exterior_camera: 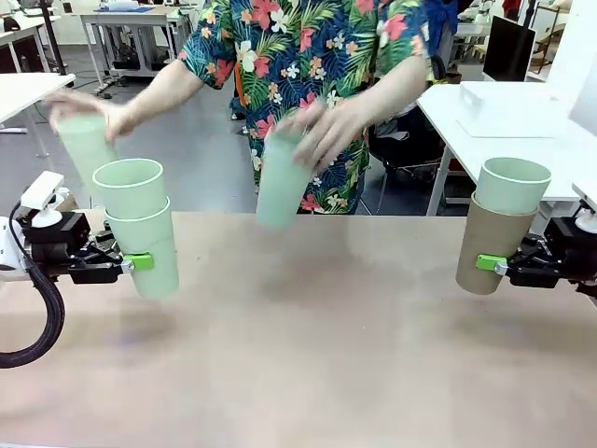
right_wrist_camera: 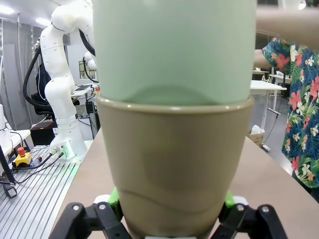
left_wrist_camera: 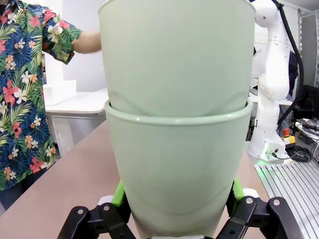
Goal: Stack the cups and store them in the basket.
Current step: Place the stack of Reusable plastic cups into the Pantry Basket.
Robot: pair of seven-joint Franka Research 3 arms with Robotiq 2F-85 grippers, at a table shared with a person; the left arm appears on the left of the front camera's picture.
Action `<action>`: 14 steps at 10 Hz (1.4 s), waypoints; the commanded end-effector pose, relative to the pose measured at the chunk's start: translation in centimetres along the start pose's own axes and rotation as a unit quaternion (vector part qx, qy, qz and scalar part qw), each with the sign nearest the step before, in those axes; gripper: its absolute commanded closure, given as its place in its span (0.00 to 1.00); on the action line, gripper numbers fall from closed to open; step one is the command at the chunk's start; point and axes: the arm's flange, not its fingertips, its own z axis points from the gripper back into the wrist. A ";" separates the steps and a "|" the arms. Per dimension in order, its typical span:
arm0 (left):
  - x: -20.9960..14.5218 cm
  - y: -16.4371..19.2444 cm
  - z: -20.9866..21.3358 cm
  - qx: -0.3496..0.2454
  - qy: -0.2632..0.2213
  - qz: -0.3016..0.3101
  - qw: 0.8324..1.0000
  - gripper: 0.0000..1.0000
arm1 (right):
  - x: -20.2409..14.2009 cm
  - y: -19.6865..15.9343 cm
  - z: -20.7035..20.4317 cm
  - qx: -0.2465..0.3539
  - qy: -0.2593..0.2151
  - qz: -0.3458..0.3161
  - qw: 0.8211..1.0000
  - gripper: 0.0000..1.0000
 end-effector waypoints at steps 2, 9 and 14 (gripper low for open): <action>0.2 0.0 -0.1 -0.002 -0.003 0.002 1.000 0.13 | 0.3 -0.1 0.0 -0.005 -0.003 0.002 1.000 0.17; 0.2 0.0 -0.1 -0.002 -0.003 0.002 1.000 0.13 | 0.3 -0.1 0.0 -0.005 -0.003 0.002 1.000 0.17; 0.2 0.0 -0.1 -0.002 -0.003 0.002 1.000 0.13 | 0.3 -0.1 0.0 -0.005 -0.003 0.002 1.000 0.17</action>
